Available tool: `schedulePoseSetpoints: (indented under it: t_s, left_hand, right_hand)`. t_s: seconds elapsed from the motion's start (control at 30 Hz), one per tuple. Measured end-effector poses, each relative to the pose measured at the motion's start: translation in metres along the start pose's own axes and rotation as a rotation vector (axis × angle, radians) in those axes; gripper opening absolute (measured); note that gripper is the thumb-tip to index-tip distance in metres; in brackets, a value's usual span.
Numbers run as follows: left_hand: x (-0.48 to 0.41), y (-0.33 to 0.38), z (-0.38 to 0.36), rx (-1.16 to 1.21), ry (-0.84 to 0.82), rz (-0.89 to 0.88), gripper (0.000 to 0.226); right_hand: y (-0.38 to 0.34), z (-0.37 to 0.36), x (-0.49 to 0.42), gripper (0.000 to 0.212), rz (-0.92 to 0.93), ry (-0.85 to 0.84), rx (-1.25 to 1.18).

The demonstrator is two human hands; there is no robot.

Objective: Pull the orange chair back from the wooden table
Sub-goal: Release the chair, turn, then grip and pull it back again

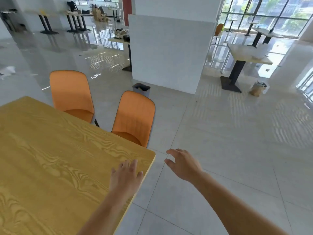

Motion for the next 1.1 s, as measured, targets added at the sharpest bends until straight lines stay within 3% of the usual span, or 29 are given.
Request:
schedulePoseSetpoints:
  t_s: [0.27, 0.57, 0.8, 1.1]
  left_hand:
    - [-0.115, 0.03, 0.011, 0.008, 0.017, 0.136, 0.056]
    - [-0.258, 0.096, 0.036, 0.06, 0.042, 0.414, 0.052]
    - [-0.321, 0.104, 0.056, 0.18, 0.071, 0.624, 0.054]
    - [-0.438, 0.082, 0.042, 0.381, 0.13, 0.806, 0.044]
  right_hand:
    - [0.051, 0.019, -0.137, 0.045, 0.102, -0.102, 0.01]
    - [0.103, 0.06, -0.323, 0.046, 0.38, -0.273, 0.106]
    - [0.089, 0.075, -0.429, 0.045, 0.585, -0.37, 0.123]
    - [0.04, 0.03, -0.563, 0.046, 0.823, -0.483, 0.151]
Point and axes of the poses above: each hand's wrist, its own x-axis away from the middle knuckle, its own z-axis out of the back of the hand, y = z × x, the point moved 5 cm from there along -x, towards the middle knuckle, and after that the axes turned 9 degrees about -x, right-handed, at the moved point
